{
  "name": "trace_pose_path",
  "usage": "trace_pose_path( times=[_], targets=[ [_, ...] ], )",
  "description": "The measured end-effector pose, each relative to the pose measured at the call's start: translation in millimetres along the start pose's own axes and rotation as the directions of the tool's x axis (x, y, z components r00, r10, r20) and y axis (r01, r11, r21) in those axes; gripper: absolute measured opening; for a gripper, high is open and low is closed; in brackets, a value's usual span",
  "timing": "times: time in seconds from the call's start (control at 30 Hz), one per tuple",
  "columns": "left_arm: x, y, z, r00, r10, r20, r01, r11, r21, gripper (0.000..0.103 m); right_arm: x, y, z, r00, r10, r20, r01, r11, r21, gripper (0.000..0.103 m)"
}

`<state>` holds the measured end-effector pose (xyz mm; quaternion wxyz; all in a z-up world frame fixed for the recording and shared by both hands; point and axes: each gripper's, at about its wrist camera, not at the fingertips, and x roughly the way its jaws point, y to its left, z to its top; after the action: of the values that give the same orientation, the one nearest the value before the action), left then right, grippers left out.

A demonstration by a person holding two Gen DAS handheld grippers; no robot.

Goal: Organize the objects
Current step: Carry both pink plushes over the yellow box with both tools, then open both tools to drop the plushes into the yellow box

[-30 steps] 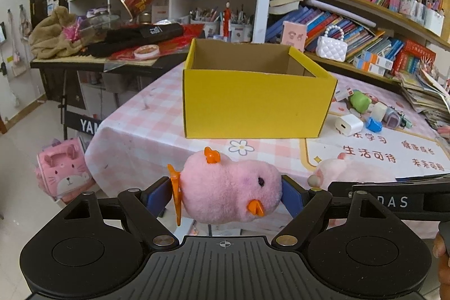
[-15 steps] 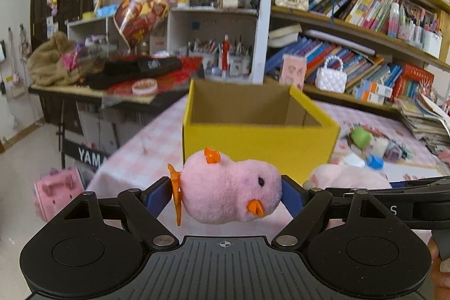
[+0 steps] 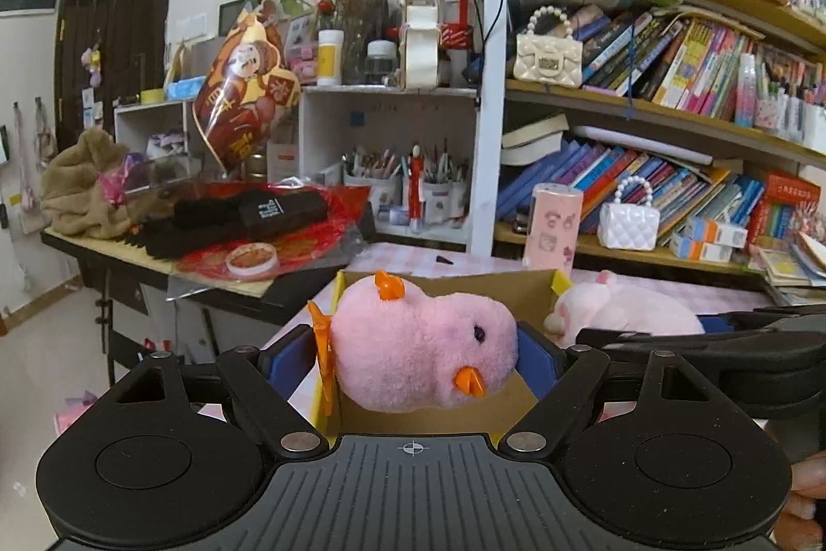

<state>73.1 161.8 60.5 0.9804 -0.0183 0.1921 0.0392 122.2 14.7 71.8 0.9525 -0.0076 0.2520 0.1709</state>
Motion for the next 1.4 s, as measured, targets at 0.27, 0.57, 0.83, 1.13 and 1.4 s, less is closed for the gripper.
trace_pose_path(
  times=[0.27,0.57,0.83,1.13,1.4],
  targets=[
    [58.7,-3.7,-12.2,0.993,0.046,-0.111,-0.046,0.999,0.007,0.083,74.6,-14.2,-1.2,0.997,0.004,-0.072,-0.011,0.995,-0.100,0.056],
    [93.2,-2.3,-23.5,0.975,0.086,-0.203,-0.084,0.996,0.018,0.083,117.8,-15.7,-1.6,0.991,0.053,-0.124,-0.078,0.975,-0.208,0.053],
    [99.5,-15.1,-22.8,0.971,0.092,-0.221,-0.075,0.994,0.084,0.086,132.5,-24.5,6.7,0.984,0.124,-0.130,-0.153,0.956,-0.250,0.057],
    [91.3,-20.6,-13.7,0.987,0.062,-0.148,-0.047,0.993,0.104,0.094,125.8,-30.7,21.0,0.981,0.164,-0.100,-0.181,0.963,-0.198,0.083],
    [45.8,-18.8,-3.3,0.998,0.047,-0.033,-0.045,0.997,0.069,0.097,68.6,-36.2,34.2,0.992,0.125,0.034,-0.122,0.989,-0.078,0.084]
  ],
)
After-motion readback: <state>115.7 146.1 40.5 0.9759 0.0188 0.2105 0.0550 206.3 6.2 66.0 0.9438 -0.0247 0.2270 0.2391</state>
